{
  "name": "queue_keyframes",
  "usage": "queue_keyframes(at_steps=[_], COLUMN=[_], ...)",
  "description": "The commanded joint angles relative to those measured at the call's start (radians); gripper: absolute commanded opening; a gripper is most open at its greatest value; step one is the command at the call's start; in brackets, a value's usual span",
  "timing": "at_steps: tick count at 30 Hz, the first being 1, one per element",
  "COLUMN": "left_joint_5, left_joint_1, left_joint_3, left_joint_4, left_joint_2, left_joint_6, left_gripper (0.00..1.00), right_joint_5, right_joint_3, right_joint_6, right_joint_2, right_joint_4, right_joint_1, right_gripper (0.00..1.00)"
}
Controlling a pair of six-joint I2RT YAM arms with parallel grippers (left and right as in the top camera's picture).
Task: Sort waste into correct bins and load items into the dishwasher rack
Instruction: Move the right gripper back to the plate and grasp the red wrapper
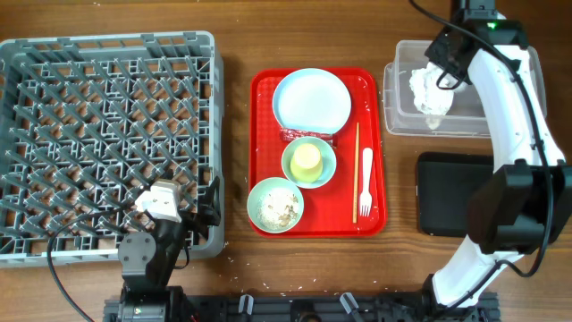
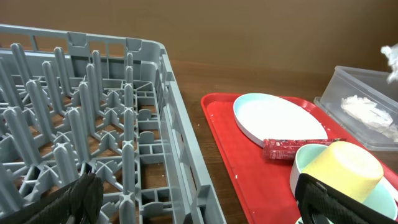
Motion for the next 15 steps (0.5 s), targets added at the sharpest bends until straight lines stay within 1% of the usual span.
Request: queue_keyframes(at_steps=[1,3,5,6,7,9,11,12,13,14,15], left_joint_5=[0.012,0.012,0.012,0.012,0.012,0.012,0.012,0.012,0.012,0.012,0.012], left_joint_1=[0.004,0.004,0.004,0.004,0.004,0.004,0.004,0.004,0.004,0.004,0.004], left_joint_3=[-0.001,-0.001,-0.001,-0.001,-0.001,-0.001,-0.001,-0.001,-0.001,-0.001,-0.001], left_joint_4=[-0.006,-0.006,-0.006,-0.006,-0.006,-0.006,-0.006,-0.006,-0.006,-0.006,-0.006], left_joint_2=[-0.005,-0.005,-0.005,-0.005,-0.005,-0.005,-0.004,-0.005,-0.005,-0.005,-0.005], left_joint_6=[0.013,0.013,0.013,0.013,0.013,0.013,0.013,0.013,0.013,0.013,0.013], left_gripper=[1.0,1.0,1.0,1.0,1.0,1.0,1.0,1.0,1.0,1.0,1.0], right_joint_5=[-0.045,-0.148,-0.372,-0.546,-0.607,-0.615,-0.596,-0.539,-0.475,-0.37,-0.293], right_joint_3=[-0.01,-0.01,-0.01,-0.01,-0.01,-0.01,-0.01,-0.01,-0.01,-0.01,-0.011], right_joint_6=[-0.021,-0.114,-0.253,-0.357,-0.381,-0.402,-0.472,-0.464,-0.403,-0.251,-0.087], right_joint_2=[-0.008,-0.008,-0.008,-0.008,-0.008,-0.008,-0.008,-0.008,-0.008,-0.008,-0.008], right_joint_4=[0.005,0.011,0.021,0.022,0.013,-0.03,-0.086,-0.133,-0.162,-0.198,-0.235], right_joint_1=[-0.008,-0.008,-0.003,0.015,0.038,0.105,0.165,0.21,0.241,0.276,0.306], right_gripper=[1.0,1.0,1.0,1.0,1.0,0.99,0.99,0.99,0.99,0.99,0.92])
